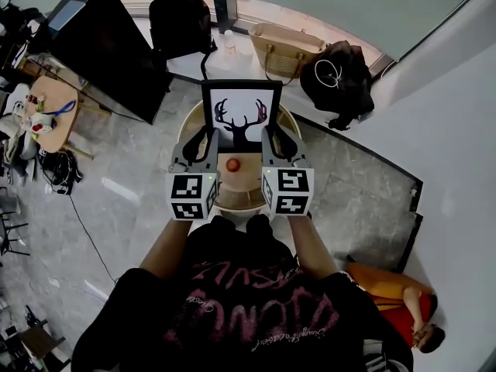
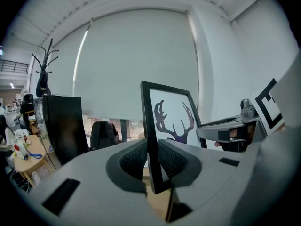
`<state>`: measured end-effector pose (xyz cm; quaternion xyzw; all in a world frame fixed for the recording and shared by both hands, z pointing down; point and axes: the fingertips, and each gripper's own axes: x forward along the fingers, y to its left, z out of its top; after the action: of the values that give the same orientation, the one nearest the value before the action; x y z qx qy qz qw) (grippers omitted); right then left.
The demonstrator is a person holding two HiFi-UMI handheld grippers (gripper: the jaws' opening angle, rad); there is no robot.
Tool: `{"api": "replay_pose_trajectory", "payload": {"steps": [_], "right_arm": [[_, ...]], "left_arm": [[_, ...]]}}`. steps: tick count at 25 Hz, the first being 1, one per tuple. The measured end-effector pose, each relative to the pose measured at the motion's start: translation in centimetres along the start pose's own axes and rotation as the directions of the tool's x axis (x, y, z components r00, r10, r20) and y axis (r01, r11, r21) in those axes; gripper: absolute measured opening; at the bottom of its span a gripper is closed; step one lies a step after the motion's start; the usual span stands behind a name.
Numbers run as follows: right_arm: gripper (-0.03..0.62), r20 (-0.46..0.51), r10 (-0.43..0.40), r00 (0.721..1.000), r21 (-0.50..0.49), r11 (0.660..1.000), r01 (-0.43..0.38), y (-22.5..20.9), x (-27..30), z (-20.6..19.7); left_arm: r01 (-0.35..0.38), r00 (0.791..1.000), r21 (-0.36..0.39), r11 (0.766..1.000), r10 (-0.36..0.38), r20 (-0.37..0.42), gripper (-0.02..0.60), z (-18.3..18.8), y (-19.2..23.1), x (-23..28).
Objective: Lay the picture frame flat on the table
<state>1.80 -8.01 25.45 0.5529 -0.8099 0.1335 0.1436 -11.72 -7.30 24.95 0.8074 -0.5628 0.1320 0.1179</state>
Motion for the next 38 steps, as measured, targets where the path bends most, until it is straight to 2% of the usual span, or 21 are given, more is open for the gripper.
{"api": "replay_pose_trajectory", "payload": {"steps": [19,38], "right_arm": [[0.083,-0.103,0.033,0.994,0.016,0.999,-0.031,0.3,0.7,-4.6],[0.083,-0.17,0.046,0.984,0.038,0.998,-0.04,0.2,0.9,-8.1]], "left_arm": [[-0.035,0.996,-0.075,0.997,0.028,-0.087,0.072,-4.9,-0.3,0.0],[-0.042,0.988,-0.091,0.995,0.028,-0.152,0.072,-8.1,-0.9,0.3]]}}
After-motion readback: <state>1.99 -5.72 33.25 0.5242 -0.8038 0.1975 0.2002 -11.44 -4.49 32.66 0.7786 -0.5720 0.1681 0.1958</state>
